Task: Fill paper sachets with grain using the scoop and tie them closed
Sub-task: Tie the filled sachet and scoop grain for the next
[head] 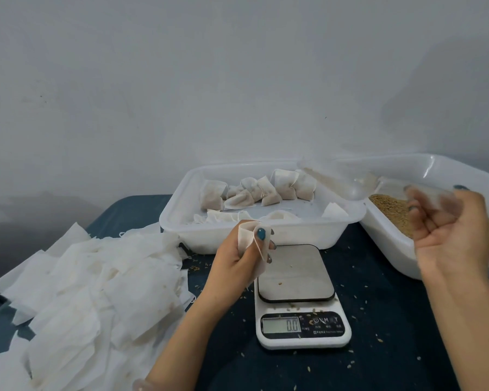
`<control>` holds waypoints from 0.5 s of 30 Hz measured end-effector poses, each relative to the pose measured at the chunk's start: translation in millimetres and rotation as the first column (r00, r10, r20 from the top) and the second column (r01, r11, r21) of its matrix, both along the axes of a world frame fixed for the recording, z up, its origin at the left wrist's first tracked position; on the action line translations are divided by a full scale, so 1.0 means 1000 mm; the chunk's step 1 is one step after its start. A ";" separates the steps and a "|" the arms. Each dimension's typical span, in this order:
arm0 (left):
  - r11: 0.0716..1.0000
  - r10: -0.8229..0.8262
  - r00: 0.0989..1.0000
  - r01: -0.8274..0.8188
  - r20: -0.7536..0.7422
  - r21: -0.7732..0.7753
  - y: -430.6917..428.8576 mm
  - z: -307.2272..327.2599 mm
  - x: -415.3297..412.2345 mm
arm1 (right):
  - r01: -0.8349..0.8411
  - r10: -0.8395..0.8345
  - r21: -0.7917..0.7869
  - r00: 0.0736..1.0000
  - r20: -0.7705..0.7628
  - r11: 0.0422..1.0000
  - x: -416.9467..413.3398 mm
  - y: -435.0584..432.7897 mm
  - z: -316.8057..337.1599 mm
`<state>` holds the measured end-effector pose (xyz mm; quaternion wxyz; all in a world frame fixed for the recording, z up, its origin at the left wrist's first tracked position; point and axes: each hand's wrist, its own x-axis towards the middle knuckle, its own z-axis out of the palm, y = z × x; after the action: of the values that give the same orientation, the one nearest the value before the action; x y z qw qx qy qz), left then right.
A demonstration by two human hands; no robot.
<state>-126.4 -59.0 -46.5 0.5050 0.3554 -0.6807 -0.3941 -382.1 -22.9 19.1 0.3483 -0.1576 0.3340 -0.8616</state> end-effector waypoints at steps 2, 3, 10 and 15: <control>1.000 0.015 0.999 -0.014 0.032 -0.023 -0.002 0.000 0.003 | -0.013 0.012 -0.033 0.999 -0.030 0.999 -0.009 -0.002 0.002; 0.999 0.023 0.998 -0.019 0.063 -0.050 -0.003 -0.001 0.004 | -0.019 0.017 -0.037 0.998 -0.055 0.999 -0.013 -0.004 0.003; 0.983 0.113 0.968 -0.077 0.224 -0.166 -0.012 -0.004 0.011 | 0.018 0.039 0.181 0.952 -0.304 0.983 -0.039 -0.024 -0.003; 0.933 0.314 0.888 -0.223 0.336 -0.281 -0.013 -0.003 0.015 | -0.036 0.249 0.424 0.853 -0.459 0.905 -0.047 -0.041 -0.015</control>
<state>-111.7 -71.6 -49.4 0.4538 0.4530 -0.7502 -0.1614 -429.4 -63.9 3.7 0.3381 -0.3269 0.5688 -0.6747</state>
